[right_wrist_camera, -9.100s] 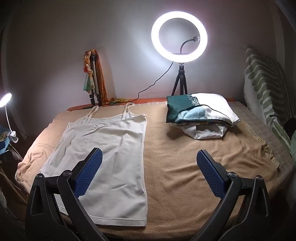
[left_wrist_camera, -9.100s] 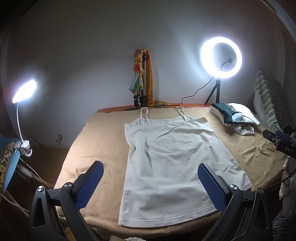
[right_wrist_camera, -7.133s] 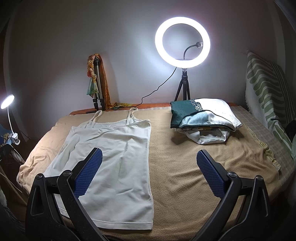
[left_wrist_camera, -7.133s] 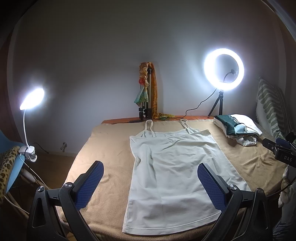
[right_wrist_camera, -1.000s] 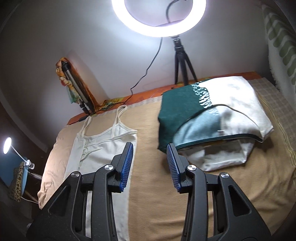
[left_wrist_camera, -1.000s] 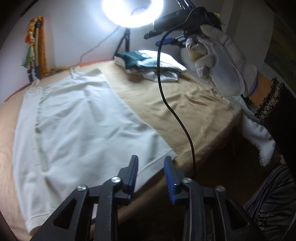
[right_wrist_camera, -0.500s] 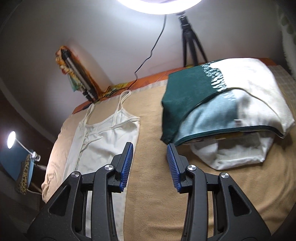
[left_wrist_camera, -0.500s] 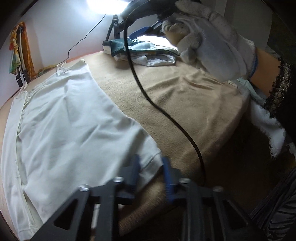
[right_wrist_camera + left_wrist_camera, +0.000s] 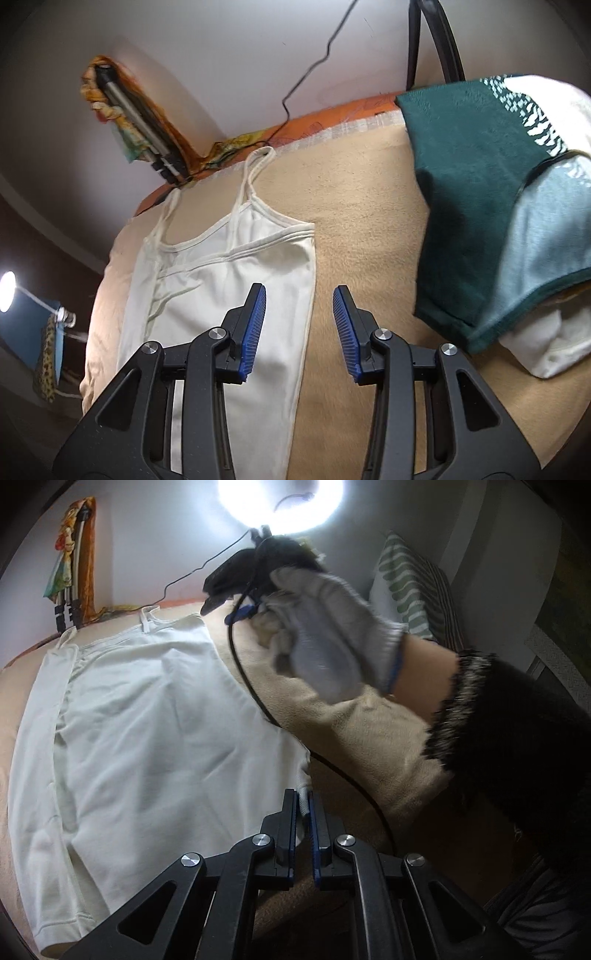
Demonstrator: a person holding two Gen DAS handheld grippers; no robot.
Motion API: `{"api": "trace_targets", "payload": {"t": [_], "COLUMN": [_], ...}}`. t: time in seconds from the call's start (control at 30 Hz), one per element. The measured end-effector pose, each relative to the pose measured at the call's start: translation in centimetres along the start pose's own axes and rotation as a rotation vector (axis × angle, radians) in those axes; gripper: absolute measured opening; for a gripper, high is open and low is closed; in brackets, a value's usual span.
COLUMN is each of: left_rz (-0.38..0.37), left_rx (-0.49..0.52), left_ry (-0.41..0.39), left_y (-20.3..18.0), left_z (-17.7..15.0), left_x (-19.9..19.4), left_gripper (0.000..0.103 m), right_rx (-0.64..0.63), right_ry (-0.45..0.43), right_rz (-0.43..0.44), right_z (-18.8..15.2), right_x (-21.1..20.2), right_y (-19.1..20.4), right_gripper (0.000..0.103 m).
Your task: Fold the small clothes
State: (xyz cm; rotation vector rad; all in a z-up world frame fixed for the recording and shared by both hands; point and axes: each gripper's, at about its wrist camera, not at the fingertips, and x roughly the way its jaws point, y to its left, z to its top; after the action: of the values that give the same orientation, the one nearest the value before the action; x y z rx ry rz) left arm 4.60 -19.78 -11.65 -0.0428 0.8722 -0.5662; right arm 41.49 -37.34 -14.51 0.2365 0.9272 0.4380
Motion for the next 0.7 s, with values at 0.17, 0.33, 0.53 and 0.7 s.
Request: {"api": "trace_targets", "payload": {"t": [0.17,0.33,0.53,0.7], "left_rz": [-0.007,-0.008,-0.020,-0.039], "left_rx": [-0.032,-0.064,-0.119,-0.183], "left_ry": [-0.016,-0.023,-0.045,-0.066], "left_y": [0.6,1.6,3.1,4.4], "left_z": [-0.1,-0.5,-1.4,-2.5], "left_x": [-0.9,-1.7,-3.5,-5.3], "left_gripper": [0.003,0.003,0.003,0.003], "right_rx": [0.028,0.039,-0.040,-0.108], "right_ry": [0.015,0.045,0.009,-0.021], "right_rz": [-0.023,-0.022,-0.078,-0.069], "right_z": [1.0,1.5,1.9,2.4], "right_x": [2.4,3.7,2.6,1.2], "right_y": [0.6,1.4,4.7,9.0], "right_gripper": [0.040,0.007,0.003,0.003]}}
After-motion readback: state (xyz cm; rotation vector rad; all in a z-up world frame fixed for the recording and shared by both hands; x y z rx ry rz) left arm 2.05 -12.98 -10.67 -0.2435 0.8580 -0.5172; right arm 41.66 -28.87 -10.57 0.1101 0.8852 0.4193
